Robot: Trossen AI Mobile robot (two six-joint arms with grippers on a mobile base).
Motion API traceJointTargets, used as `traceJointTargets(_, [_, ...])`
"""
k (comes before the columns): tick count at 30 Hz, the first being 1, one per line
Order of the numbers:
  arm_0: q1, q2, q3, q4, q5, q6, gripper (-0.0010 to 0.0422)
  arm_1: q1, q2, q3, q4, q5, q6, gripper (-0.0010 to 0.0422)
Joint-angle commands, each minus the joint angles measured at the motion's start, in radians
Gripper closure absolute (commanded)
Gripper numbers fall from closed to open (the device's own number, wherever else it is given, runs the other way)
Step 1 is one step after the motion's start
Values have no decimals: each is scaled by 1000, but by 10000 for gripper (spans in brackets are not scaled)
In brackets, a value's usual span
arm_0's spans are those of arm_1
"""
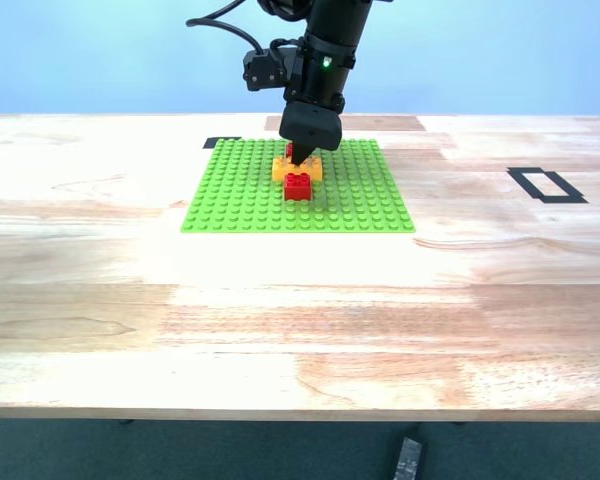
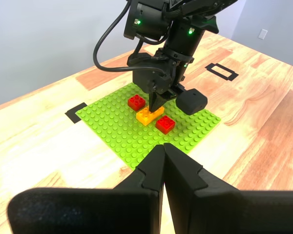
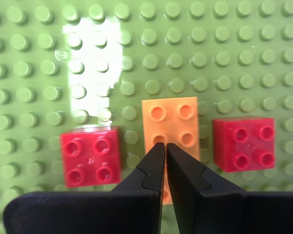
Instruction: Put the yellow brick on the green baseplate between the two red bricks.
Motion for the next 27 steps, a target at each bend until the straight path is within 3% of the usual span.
traceJointTargets(1, [0, 0, 0, 5, 2, 0, 412, 0, 14, -3, 0, 0, 4, 406])
traceJointTargets(13, [0, 0, 0, 6, 2, -2, 413, 0, 16, -1, -1, -11, 10, 406])
traceJointTargets(20, [0, -7, 0, 16, 2, -2, 413, -28, -152, -6, -2, 41, -6, 406])
traceJointTargets(27, [0, -8, 0, 71, 3, -16, 413, -90, -396, -26, 0, 39, 40, 406])
